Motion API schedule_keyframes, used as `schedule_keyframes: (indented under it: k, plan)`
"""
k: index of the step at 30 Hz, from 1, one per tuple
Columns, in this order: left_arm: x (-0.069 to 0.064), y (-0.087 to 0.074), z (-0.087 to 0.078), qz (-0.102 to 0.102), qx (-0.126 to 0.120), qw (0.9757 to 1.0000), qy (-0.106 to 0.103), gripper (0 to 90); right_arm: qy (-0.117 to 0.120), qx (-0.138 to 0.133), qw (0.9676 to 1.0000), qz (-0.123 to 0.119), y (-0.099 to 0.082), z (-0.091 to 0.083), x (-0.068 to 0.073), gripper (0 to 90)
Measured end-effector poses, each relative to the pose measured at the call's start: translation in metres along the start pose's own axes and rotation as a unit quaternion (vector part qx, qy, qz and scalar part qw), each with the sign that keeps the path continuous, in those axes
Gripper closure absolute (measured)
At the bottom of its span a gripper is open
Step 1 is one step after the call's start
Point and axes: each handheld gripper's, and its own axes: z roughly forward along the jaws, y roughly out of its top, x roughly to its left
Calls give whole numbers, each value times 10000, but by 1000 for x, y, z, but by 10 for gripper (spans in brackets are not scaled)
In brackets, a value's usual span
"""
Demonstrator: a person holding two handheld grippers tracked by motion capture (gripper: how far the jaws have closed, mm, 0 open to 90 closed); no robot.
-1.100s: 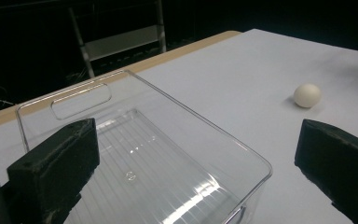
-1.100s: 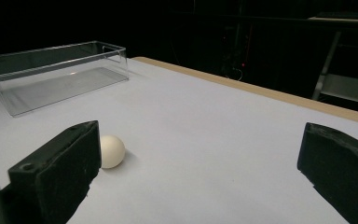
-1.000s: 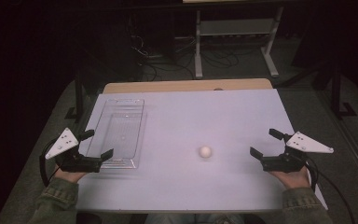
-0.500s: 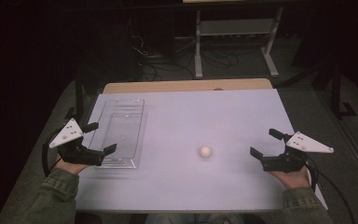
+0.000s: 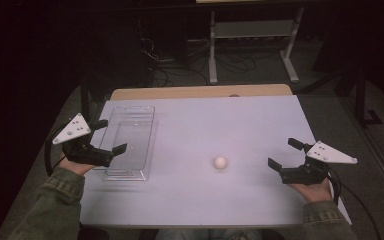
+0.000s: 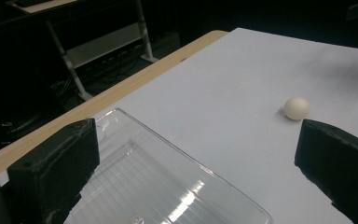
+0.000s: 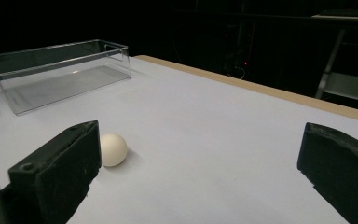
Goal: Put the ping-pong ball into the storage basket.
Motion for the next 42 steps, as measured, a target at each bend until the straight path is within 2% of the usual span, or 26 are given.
schedule_keyframes:
  k: [5,10,15,20,27,32,36,40,42]
  plan:
    - [1,9,3,129,109,9998,-65,0,0,8,10000,0,0,0,0,0]
    - [2,16,6,164,178,9996,-128,0,5,22,10000,-4,0,0,0,0]
    - [1,29,9,296,237,9988,-317,0,10,42,10000,4,-1,1,0,0]
    - [0,36,15,371,344,9979,-392,0,13,40,10000,-6,-1,1,0,0]
    - [-2,42,23,399,459,9969,-494,0,26,61,10000,2,-1,1,1,0]
    - [-4,48,34,489,627,9942,-720,0,46,85,10000,-8,-1,2,1,0]
    - [-4,51,39,479,659,9938,-757,0,42,79,10000,-9,-1,1,0,0]
    - [-4,56,49,536,838,9911,-883,0,43,73,10000,-10,-1,1,1,0]
    - [-5,58,51,561,860,9906,-904,0,52,75,10000,-16,-1,1,1,0]
